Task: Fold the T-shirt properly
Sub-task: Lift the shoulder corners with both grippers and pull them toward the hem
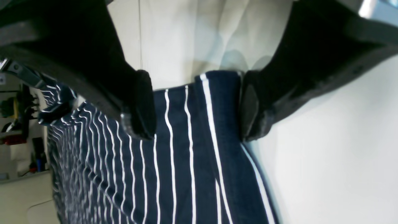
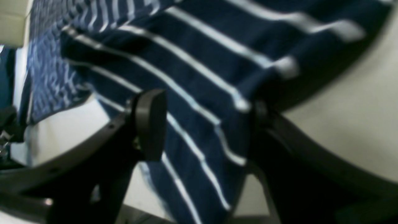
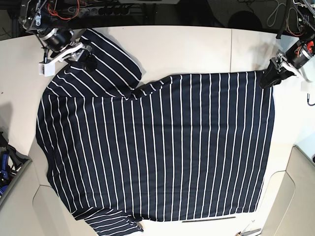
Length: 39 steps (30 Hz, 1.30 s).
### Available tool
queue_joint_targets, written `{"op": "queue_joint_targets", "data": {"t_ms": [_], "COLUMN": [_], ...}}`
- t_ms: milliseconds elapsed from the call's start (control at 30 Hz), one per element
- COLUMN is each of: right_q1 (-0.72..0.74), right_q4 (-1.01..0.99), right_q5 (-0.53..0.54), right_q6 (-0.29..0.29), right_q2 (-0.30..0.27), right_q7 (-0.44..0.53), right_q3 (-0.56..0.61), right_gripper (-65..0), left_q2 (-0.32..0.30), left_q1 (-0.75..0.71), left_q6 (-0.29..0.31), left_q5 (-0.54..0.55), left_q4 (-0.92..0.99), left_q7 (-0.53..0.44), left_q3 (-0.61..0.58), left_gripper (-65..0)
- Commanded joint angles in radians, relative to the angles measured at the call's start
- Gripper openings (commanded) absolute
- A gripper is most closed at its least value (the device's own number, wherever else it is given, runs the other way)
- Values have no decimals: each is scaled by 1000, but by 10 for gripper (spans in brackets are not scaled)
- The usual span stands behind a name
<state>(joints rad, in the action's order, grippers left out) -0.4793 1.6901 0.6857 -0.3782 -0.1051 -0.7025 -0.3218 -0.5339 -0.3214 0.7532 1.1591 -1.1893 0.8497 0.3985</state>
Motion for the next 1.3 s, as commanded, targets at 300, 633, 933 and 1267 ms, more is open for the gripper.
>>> {"op": "queue_joint_targets", "data": {"t_ms": [300, 633, 933, 1267], "right_q1": [-8, -13, -96, -99], "right_q4": [1, 34, 56, 150], "right_q5": [-43, 64, 269, 323], "right_q6": [-92, -155, -206, -223], "right_q2": [-5, 8, 8, 8], "right_q7": [-34, -115, -175, -192], "right_q3": [14, -77, -214, -256], "right_gripper": [-650, -650, -650, -650], "left_q2": [7, -1, -1, -2], "left_q1": [-27, -28, -28, -30], "left_q6": [-55, -55, -55, -55], "left_q5": [-98, -53, 27, 27], "left_q4": [12, -71, -232, -374], "left_q7": [153, 178, 303, 313], "left_q3": [-20, 18, 141, 153], "left_gripper": [-551, -650, -650, -650]}}
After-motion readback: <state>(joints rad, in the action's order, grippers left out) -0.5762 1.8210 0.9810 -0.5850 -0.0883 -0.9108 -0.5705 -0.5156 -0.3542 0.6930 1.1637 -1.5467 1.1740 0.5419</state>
